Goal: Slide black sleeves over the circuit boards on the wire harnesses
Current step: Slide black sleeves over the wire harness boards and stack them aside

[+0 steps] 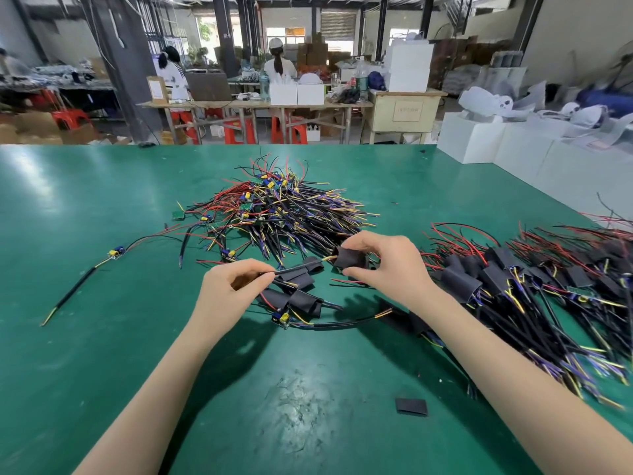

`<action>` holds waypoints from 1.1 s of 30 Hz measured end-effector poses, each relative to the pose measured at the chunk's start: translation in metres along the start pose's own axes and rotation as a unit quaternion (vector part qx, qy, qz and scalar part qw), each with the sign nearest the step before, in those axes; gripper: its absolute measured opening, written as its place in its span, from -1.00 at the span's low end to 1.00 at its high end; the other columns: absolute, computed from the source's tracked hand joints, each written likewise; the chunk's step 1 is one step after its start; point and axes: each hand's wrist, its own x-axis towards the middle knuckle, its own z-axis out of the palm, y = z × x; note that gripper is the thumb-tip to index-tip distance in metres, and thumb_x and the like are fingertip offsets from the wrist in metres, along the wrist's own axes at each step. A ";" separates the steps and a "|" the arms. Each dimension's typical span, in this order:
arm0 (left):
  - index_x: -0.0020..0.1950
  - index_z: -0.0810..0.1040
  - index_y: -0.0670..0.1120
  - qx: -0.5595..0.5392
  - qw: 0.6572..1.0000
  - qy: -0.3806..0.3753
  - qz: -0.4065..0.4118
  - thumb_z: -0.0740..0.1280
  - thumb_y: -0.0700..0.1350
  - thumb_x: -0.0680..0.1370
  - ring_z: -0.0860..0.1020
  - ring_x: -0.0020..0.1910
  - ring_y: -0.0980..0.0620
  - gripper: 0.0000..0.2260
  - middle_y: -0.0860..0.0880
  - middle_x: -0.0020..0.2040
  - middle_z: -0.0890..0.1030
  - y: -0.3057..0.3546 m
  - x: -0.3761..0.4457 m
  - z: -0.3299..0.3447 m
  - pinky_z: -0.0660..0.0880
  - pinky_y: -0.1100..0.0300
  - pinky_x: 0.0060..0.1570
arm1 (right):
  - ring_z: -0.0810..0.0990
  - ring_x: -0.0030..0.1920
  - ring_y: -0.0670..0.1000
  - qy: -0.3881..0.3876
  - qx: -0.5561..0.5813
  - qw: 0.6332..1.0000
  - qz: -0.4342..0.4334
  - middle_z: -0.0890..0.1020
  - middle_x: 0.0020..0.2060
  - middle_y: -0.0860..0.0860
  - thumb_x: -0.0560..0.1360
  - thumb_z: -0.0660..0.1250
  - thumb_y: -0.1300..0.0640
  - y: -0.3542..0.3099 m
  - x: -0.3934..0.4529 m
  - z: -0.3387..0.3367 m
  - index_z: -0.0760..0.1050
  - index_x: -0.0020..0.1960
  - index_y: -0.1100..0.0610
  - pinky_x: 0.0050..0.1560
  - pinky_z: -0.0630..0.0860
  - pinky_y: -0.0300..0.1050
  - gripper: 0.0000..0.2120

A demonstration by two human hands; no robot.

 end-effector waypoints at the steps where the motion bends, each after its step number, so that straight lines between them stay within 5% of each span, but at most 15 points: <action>1: -0.17 0.68 -0.01 0.003 1.000 -0.012 0.001 0.43 -0.29 0.49 0.57 -0.30 0.16 -0.83 0.09 -0.25 0.68 0.001 -0.001 0.001 0.48 0.31 -0.22 | 0.64 0.00 -0.05 -0.009 -0.019 1.000 -0.019 0.69 -0.08 -0.18 0.30 0.54 0.06 -0.001 -0.001 -0.001 0.59 0.04 -0.02 0.08 0.50 -0.07 -0.67; 5: -0.15 0.69 -0.05 0.014 0.999 -0.047 0.008 0.44 -0.27 0.49 0.51 -0.35 0.09 -0.88 0.03 -0.30 0.66 0.006 -0.004 0.009 0.41 0.22 -0.28 | 0.63 -0.04 0.00 -0.032 -0.111 0.988 -0.098 0.68 -0.09 -0.12 0.30 0.54 0.09 -0.007 -0.012 -0.002 0.61 0.04 0.03 0.28 0.31 0.02 -0.67; 11: -0.13 0.66 0.03 -0.007 0.994 -0.109 0.013 0.43 -0.24 0.50 0.39 -0.43 0.19 -0.84 0.11 -0.38 0.59 0.017 -0.011 0.032 0.30 0.35 -0.37 | 0.64 -0.11 -0.01 -0.042 -0.130 0.981 -0.141 0.68 -0.14 -0.12 0.29 0.53 0.06 -0.020 -0.031 0.013 0.60 0.01 0.04 0.24 0.29 0.01 -0.69; 15: 0.14 0.57 0.09 -0.047 0.982 -0.185 0.016 0.42 -0.10 0.52 0.60 -0.10 0.16 -0.77 0.12 -0.05 0.67 0.026 -0.017 0.042 0.51 0.22 -0.04 | 0.63 -0.08 -0.01 -0.002 -0.075 0.994 -0.081 0.68 -0.10 -0.14 0.31 0.53 0.05 -0.016 -0.043 0.017 0.59 0.02 0.03 0.15 0.32 -0.08 -0.69; 18: 0.29 0.46 0.02 -0.050 0.986 -0.157 0.030 0.47 -0.07 0.48 0.57 0.16 0.08 -0.60 0.10 0.09 0.62 0.026 -0.014 0.040 0.43 0.31 0.17 | 0.63 -0.10 0.01 0.057 -0.037 0.996 -0.049 0.68 -0.10 -0.16 0.31 0.53 0.08 -0.007 -0.044 0.007 0.58 0.02 0.03 0.05 0.39 -0.04 -0.70; 21: 0.19 0.55 0.05 -0.019 0.989 -0.143 0.010 0.48 -0.14 0.48 0.60 0.06 0.18 -0.69 0.08 0.05 0.66 0.023 -0.012 0.036 0.42 0.42 0.08 | 0.62 -0.17 -0.04 0.096 -0.034 0.994 -0.046 0.67 -0.12 -0.16 0.32 0.54 0.07 -0.001 -0.045 0.001 0.58 0.03 0.02 0.01 0.39 -0.08 -0.69; 24: 0.01 0.62 0.14 -0.005 0.988 -0.156 -0.019 0.49 -0.13 0.47 0.65 -0.12 0.18 -0.80 0.04 -0.08 0.69 0.020 -0.013 0.035 0.51 0.30 -0.01 | 0.61 -0.14 -0.05 0.110 -0.054 0.990 -0.065 0.68 -0.09 -0.16 0.32 0.55 0.08 -0.001 -0.046 0.001 0.59 0.04 0.03 0.00 0.35 -0.10 -0.68; 33: -0.06 0.63 -0.02 -0.065 0.990 -0.118 -0.027 0.53 -0.24 0.41 0.65 -0.24 0.04 -0.80 0.00 -0.18 0.69 0.020 -0.013 0.035 0.55 0.19 -0.08 | 0.62 -0.04 0.00 0.048 -0.043 0.987 -0.148 0.66 -0.05 -0.10 0.31 0.55 0.14 -0.010 -0.046 0.013 0.61 0.03 0.08 0.00 0.36 -0.04 -0.69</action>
